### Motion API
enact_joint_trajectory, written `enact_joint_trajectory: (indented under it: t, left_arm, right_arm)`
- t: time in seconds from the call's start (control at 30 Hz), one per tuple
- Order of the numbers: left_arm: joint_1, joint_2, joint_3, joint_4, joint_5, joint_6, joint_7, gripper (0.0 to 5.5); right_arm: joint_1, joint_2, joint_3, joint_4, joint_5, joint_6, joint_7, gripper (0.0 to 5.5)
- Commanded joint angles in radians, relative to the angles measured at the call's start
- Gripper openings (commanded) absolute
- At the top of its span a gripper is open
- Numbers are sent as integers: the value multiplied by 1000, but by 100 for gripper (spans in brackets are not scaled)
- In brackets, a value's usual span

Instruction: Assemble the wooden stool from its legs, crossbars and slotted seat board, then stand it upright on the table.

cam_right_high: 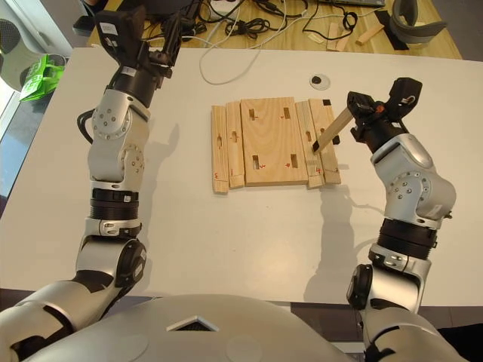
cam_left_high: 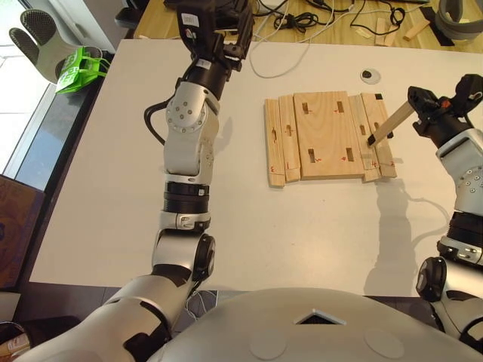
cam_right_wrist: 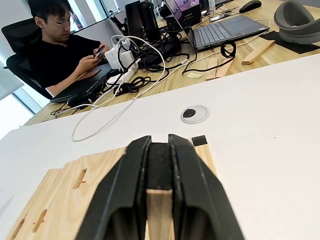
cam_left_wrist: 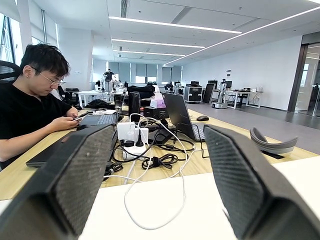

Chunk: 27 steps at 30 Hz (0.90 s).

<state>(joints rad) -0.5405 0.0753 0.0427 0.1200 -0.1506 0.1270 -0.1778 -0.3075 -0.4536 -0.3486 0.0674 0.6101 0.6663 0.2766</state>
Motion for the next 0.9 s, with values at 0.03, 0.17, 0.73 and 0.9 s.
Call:
enact_joint_trajectory:
  t: [0.03,0.17,0.73,0.9]
  left_arm:
    - [23,-15,-14,-33,1,28,9,331]
    - [20,-24,-25,-44,-1,44,9,331]
    - [38,-22,-43,-81,3,86,3,331]
    - [53,-36,-62,-102,11,95,6,331]
  right_arm:
    - [-32,-60,-22,167,-54,-103,90,39]
    - [-84,-86,-9,273,-99,-169,147,39]
    - [-176,-217,234,425,-349,-318,448,39]
    - [-218,-209,267,484,-397,-404,463,39]
